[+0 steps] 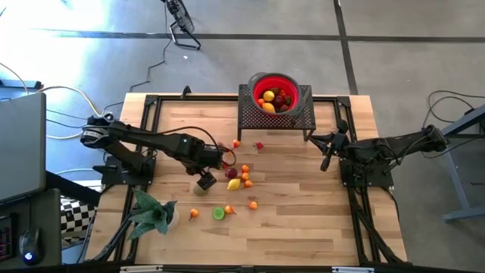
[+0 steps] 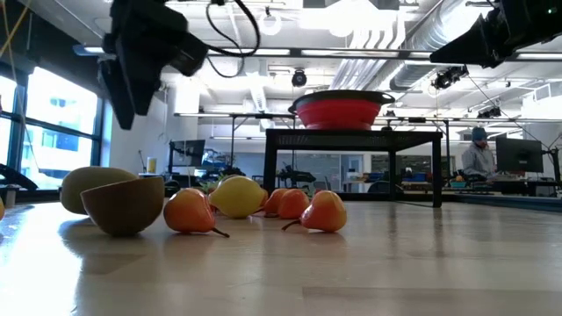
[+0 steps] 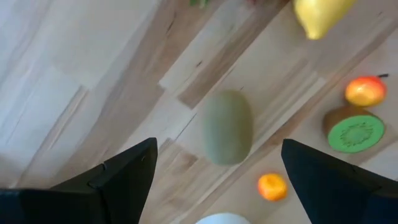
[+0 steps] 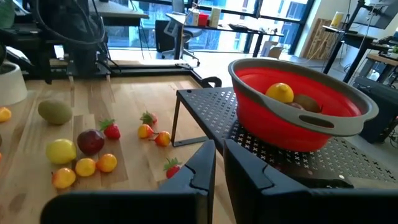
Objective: Pick & Place Fruit
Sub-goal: Put the kiwi into the strainer on the shelf
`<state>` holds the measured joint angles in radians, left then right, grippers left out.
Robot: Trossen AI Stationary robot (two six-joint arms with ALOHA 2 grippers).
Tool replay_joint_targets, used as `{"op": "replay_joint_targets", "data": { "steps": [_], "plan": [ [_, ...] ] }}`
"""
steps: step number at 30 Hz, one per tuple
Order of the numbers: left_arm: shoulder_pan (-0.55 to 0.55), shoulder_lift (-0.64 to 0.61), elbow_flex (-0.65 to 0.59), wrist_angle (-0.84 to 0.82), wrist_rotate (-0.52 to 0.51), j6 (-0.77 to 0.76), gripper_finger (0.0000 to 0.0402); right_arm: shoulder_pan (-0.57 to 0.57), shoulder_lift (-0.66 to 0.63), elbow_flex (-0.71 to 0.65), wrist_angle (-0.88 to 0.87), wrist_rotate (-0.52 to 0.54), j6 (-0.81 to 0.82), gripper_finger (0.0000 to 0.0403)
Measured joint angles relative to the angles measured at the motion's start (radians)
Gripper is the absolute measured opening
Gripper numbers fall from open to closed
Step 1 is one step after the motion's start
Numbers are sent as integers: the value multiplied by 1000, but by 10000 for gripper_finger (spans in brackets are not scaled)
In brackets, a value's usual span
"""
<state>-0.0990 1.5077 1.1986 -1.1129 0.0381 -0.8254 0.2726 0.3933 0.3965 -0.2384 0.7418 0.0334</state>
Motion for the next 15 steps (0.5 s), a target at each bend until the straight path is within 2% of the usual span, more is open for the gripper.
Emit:
{"op": "replay_joint_targets", "data": {
  "steps": [8,15],
  "plan": [
    [0,40,-2,-15,0,159,337,0,3,0,0,0,13,26],
    [0,64,-1,-5,32,212,337,0,8,0,-11,0,27,26]
  ]
}}
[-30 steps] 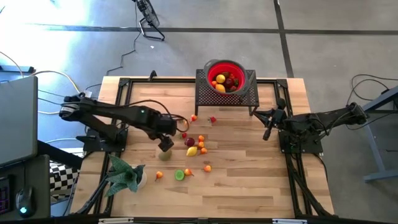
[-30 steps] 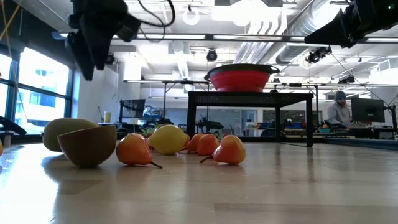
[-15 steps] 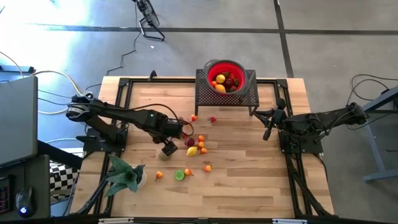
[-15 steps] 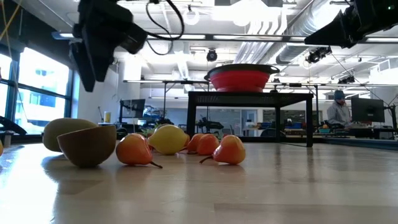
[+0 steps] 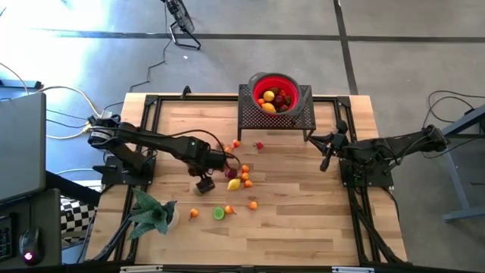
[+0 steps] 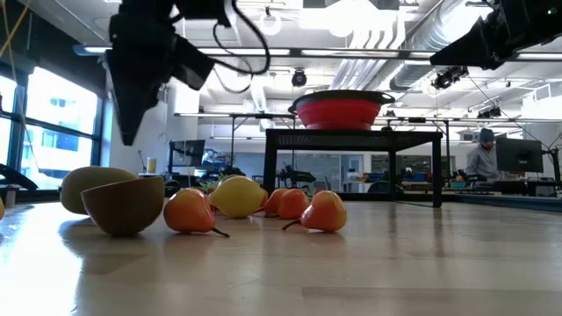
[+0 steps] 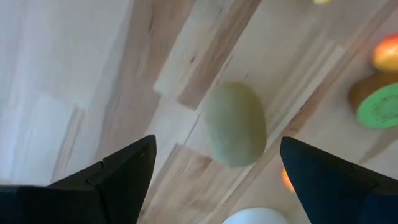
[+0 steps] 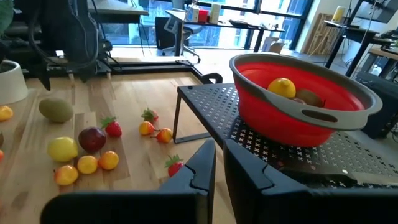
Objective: Pick & Place Fruit
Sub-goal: Put the kiwi into the strainer on the shelf
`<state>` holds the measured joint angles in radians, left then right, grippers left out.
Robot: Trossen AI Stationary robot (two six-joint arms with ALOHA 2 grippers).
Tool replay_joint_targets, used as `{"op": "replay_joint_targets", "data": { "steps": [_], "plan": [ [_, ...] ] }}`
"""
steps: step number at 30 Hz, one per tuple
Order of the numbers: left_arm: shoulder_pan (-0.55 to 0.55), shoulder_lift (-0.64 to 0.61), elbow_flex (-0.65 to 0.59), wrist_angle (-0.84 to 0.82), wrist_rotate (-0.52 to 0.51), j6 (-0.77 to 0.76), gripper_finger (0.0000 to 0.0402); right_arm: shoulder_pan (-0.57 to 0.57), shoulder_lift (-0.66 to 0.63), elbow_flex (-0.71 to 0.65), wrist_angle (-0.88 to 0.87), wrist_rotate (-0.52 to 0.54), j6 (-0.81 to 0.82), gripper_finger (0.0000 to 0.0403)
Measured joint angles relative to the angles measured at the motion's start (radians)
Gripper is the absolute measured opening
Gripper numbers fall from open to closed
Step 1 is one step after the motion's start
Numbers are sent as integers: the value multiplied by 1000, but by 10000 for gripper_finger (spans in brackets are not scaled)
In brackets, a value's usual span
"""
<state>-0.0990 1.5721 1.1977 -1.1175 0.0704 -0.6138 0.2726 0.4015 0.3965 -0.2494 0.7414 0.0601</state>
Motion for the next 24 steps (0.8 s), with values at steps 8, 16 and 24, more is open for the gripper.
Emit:
{"op": "replay_joint_targets", "data": {
  "steps": [8,16,24],
  "plan": [
    [-58,-4,-129,111,60,-13,337,0,0,0,0,0,0,26],
    [-65,-3,-235,243,99,-63,337,0,0,0,1,0,0,26],
    [-65,-3,-298,394,103,-52,337,0,0,0,2,0,0,26]
  ]
}}
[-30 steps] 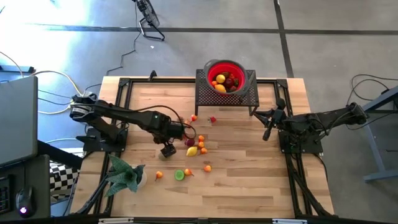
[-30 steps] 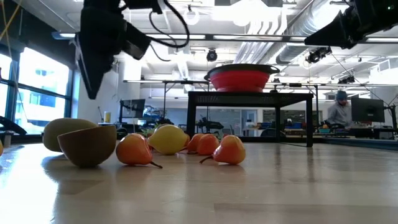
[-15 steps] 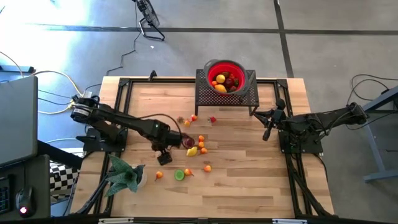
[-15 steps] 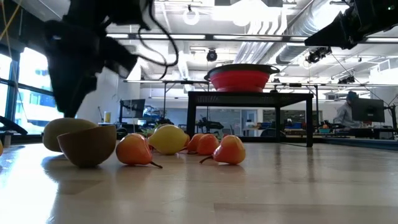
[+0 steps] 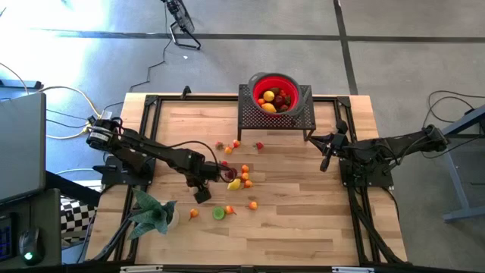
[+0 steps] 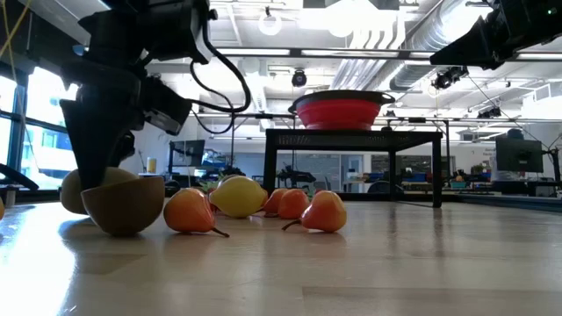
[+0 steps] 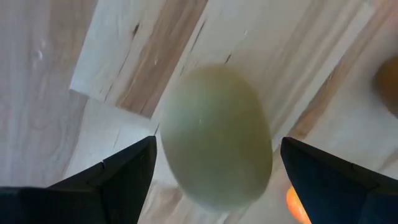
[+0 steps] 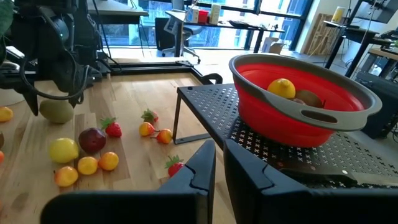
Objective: Pick & Place Fruit
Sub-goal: Put the kiwi into the strainer on the shelf
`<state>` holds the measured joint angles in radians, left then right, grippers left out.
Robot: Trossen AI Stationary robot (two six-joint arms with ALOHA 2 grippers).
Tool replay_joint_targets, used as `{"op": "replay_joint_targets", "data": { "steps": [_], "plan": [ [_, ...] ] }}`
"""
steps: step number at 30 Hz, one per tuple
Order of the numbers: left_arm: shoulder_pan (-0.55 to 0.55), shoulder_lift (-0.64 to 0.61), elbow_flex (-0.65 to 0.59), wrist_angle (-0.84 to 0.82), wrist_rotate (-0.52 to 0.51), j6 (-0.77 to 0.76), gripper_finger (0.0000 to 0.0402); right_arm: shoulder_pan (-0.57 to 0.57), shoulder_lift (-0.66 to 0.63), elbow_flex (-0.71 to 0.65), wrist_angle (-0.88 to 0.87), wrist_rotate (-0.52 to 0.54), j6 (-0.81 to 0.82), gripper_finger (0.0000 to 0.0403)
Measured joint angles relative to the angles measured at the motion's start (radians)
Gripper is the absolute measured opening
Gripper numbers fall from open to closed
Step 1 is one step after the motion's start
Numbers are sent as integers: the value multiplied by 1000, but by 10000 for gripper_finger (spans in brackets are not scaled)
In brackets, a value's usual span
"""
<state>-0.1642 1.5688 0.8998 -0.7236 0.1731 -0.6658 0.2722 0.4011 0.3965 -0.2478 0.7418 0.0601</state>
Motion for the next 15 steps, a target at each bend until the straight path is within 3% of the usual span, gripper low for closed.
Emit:
{"op": "replay_joint_targets", "data": {
  "steps": [15],
  "plan": [
    [0,-3,-65,65,-4,-47,337,0,0,0,0,0,0,26]
  ]
}}
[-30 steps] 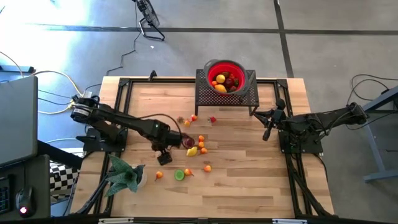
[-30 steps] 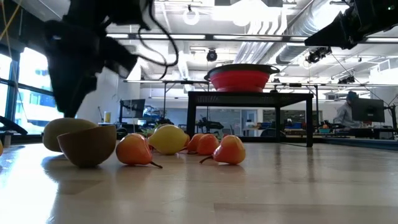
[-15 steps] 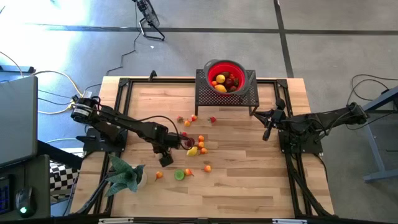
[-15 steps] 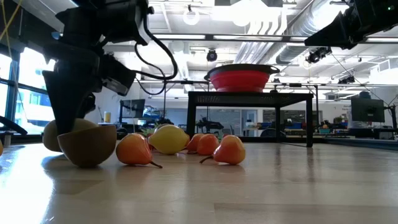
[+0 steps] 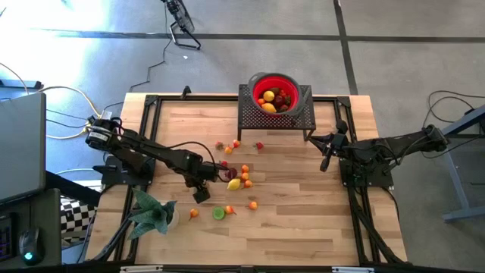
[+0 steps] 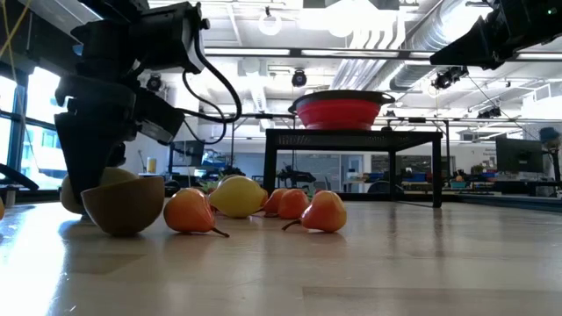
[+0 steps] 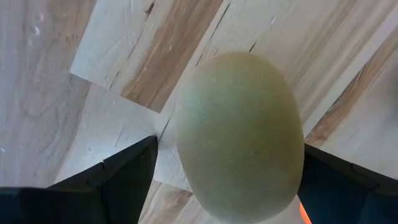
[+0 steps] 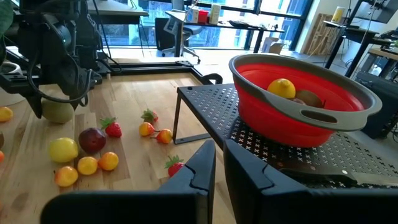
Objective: Pick & Place Fruit
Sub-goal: Put the kiwi into the strainer on the shelf
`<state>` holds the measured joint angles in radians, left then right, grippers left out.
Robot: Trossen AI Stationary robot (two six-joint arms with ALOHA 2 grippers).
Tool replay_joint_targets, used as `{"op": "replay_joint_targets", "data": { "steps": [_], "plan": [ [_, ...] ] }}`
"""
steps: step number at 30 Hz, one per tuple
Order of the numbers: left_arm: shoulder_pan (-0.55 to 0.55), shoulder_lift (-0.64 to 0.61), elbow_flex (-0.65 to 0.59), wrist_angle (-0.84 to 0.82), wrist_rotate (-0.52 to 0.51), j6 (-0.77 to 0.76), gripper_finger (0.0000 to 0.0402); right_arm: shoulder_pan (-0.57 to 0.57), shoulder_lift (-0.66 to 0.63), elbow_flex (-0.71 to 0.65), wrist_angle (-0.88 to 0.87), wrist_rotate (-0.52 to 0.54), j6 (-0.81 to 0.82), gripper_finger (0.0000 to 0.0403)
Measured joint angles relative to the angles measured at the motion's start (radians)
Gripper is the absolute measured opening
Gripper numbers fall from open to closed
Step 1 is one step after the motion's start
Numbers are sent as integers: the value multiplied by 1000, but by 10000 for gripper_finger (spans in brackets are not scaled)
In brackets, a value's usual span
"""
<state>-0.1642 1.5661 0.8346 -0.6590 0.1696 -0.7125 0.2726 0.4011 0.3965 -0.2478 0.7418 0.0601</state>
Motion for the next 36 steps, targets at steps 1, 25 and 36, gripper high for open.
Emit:
{"op": "replay_joint_targets", "data": {
  "steps": [1,25,36],
  "plan": [
    [0,0,-1,2,1,0,337,0,0,0,0,0,0,26],
    [1,2,-2,-18,-11,-18,221,0,0,0,0,0,0,26],
    [1,-2,-1,-21,-3,9,223,0,0,0,0,0,0,26]
  ]
}}
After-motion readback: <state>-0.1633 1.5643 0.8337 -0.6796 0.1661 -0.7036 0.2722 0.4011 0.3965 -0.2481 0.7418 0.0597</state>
